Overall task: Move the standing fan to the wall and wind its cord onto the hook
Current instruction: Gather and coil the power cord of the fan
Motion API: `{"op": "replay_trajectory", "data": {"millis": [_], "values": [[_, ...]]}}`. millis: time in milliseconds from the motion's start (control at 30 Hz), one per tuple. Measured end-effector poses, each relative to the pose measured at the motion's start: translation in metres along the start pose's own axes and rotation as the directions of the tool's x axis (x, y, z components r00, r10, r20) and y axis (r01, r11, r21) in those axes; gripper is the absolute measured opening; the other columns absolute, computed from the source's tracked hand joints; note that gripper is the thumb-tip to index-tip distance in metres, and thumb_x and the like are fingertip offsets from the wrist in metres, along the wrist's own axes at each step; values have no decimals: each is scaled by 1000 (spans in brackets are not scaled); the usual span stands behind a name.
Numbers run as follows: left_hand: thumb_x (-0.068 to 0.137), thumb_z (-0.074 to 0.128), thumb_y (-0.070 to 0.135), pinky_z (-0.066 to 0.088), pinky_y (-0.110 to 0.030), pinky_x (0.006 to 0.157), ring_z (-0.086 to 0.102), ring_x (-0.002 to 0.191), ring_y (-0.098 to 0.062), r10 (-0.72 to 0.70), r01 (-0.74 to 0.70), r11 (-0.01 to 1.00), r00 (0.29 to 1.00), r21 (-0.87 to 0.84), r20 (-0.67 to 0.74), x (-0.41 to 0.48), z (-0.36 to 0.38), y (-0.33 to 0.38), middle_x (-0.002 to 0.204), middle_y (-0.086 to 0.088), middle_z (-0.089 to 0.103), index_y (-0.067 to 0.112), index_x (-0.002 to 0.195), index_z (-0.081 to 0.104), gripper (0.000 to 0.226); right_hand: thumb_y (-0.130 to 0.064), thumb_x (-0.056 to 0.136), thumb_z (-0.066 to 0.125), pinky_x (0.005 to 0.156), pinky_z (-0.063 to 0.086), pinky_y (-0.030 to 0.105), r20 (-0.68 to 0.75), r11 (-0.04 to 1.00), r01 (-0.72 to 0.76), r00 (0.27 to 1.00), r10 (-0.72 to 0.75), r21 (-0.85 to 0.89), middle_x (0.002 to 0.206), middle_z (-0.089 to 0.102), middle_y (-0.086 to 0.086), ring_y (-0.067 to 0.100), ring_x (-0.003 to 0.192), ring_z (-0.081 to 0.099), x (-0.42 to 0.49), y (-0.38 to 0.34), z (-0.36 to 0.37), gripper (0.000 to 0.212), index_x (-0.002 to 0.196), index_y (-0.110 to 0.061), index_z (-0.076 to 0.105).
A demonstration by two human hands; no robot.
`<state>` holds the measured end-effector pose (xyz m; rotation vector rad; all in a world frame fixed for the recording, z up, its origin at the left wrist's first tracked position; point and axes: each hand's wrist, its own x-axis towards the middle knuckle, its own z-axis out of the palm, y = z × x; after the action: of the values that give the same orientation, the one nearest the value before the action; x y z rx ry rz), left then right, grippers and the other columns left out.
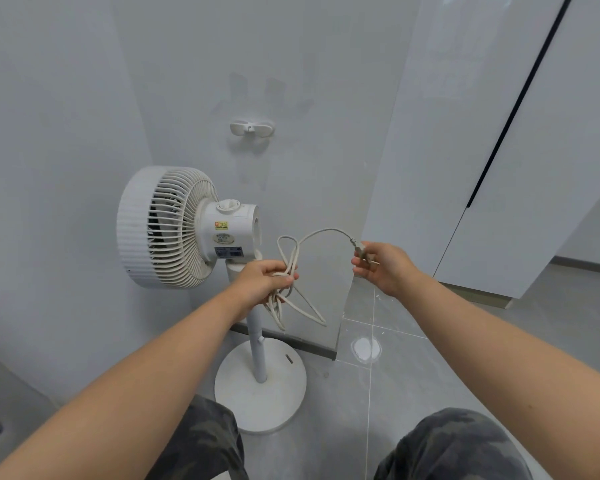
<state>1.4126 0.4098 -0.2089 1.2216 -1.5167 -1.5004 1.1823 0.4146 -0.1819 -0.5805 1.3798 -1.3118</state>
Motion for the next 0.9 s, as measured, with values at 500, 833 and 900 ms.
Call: {"op": "replay_trajectory", "data": {"millis": [500, 833, 900], "values": [[83, 67, 9, 44, -19, 61, 49, 66, -12, 149, -212, 819, 976, 533, 158, -1, 19, 8, 72, -3, 60, 14, 87, 72, 8, -43, 84, 64, 85, 51, 38, 177, 745, 70, 982, 65, -663, 96, 62, 7, 20, 92, 63, -19, 13, 28, 33, 92, -12, 58], [84, 66, 29, 33, -19, 56, 42, 57, -8, 173, -192, 785, 981, 589, 88, 2, 20, 6, 60, 6, 47, 21, 61, 52, 28, -4, 88, 56, 64, 51, 28, 190, 809, 55, 979, 71, -586, 81, 63, 10, 18, 69, 60, -16, 11, 34, 10, 80, -4, 61], [87, 62, 32, 37, -23, 59, 47, 62, -12, 175, -170, 806, 984, 567, 47, 3, 20, 5, 63, 4, 52, 21, 63, 54, 27, 1, 88, 52, 64, 50, 28, 211, 852, 21, 972, 106, -522, 78, 63, 9, 18, 69, 59, -17, 11, 34, 13, 79, -4, 60]]}}
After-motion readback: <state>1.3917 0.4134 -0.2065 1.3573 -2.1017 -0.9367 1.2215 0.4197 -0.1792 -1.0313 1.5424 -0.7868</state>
